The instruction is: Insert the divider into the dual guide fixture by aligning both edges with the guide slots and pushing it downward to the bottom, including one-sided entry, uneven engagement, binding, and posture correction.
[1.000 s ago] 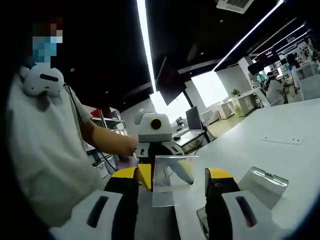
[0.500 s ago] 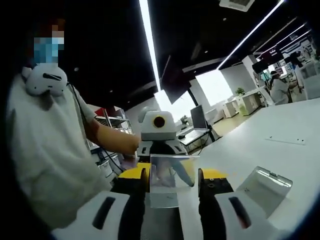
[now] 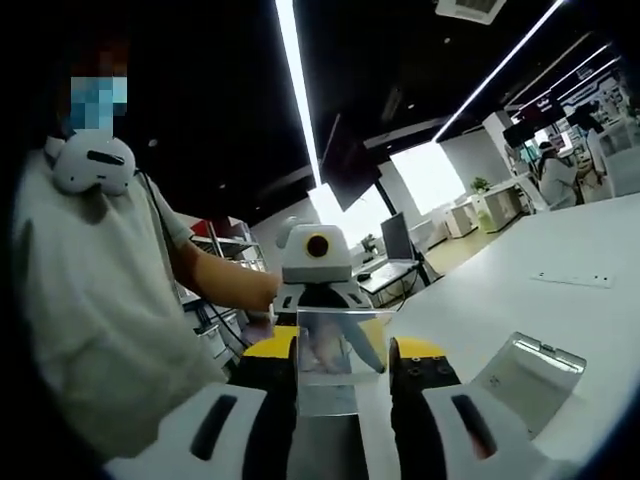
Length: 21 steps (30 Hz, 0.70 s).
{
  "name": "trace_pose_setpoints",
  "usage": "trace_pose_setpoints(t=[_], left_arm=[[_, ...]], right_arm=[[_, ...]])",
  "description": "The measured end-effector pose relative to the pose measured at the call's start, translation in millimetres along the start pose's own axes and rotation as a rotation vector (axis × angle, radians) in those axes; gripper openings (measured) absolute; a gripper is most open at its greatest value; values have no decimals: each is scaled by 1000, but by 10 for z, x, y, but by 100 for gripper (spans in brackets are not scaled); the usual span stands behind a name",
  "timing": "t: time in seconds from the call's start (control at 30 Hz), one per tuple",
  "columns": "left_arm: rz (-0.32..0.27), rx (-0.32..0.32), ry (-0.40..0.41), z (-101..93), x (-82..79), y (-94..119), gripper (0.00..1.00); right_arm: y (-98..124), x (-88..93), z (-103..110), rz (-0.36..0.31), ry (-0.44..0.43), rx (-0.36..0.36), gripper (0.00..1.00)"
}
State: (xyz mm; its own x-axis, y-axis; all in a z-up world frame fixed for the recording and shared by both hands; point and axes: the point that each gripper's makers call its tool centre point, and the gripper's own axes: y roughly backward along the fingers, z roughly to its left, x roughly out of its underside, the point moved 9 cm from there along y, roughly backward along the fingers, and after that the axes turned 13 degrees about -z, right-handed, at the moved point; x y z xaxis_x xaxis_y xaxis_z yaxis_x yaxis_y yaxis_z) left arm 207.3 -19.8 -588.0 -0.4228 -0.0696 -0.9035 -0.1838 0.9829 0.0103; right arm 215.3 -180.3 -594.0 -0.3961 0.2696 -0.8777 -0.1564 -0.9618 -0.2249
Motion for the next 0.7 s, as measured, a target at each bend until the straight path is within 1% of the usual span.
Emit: trace_pose_setpoints(t=[0.23,0.43,0.5,0.57,0.63,0.7], left_arm=[[-15,4,9,-9,7,-16,31],[-24,-1,-6,-17,12,-12,31],[-19,-3,-14,-20,16,-11,33],[-21,-5,-16,-22,20,-11,36],[-22,-14,-26,-23,21,-7,37],[-25,-25,-34,-22,18,-1,39]], right_arm=[[3,-10,11,-9,-1,-2,32],[8,-11,3,-5,-7,7,31],[6,-10,-1,-1,-27,21,31],[1,-9,-7,2,-21,30,31],[9,-2,-18,9,-22,41,31],[17,5,-37,15,-24,67,31]])
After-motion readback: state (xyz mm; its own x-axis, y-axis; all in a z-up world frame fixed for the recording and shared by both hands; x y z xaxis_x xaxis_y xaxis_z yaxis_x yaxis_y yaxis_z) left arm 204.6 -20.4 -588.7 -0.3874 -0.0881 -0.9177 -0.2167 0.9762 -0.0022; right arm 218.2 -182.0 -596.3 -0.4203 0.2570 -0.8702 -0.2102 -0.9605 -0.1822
